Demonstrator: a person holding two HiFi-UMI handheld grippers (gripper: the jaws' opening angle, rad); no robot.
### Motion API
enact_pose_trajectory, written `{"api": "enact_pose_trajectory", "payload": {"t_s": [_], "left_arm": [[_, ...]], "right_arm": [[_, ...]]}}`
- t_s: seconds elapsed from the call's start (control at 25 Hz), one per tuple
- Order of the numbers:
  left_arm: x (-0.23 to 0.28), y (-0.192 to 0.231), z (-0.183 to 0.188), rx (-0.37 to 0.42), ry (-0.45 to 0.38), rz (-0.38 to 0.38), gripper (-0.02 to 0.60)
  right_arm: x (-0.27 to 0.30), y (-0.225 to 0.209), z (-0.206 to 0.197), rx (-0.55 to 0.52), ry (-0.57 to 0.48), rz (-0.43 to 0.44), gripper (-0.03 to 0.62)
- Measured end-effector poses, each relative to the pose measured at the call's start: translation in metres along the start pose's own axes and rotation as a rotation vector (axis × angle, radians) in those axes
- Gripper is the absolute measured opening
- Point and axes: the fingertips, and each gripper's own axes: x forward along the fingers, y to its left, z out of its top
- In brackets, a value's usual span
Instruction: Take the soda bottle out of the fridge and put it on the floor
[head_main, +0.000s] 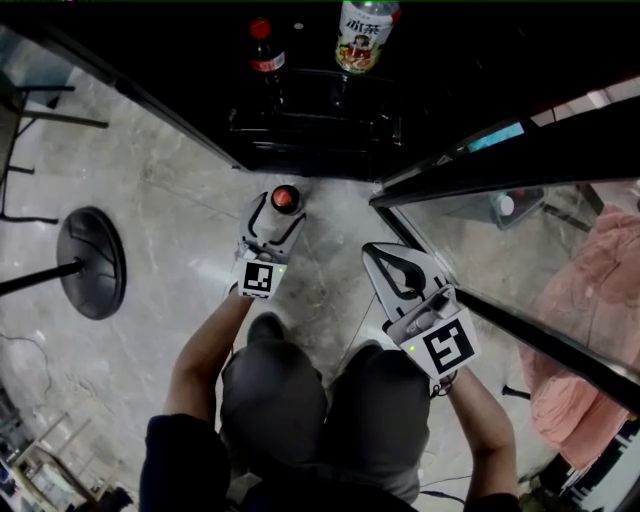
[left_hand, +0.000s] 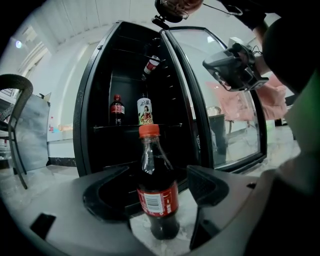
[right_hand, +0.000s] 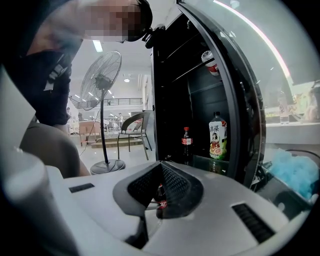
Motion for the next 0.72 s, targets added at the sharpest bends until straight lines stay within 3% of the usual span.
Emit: {"api": "enact_pose_trajectory", "payload": {"t_s": [0.36,0.6,0.72], "left_arm": [[-0.019,0.005,0.026,-0.039,-0.041,0.02,0.347],[-0.039,0.008,0.047,-0.008,-0.04,0.024,0.344],[-0.05,0.011,0.055,-0.017,-0.045,0.037,0.286]], "right_arm": [[-0.003,-0.001,-0.002,0.012,-0.013,-0.004,0.018],[-0.004,0.0,-0.001,0.004,-0.02,-0.004,0.018],[-0.006,0.001,0.001,0.014,-0.026,-0.004,0.018]]}}
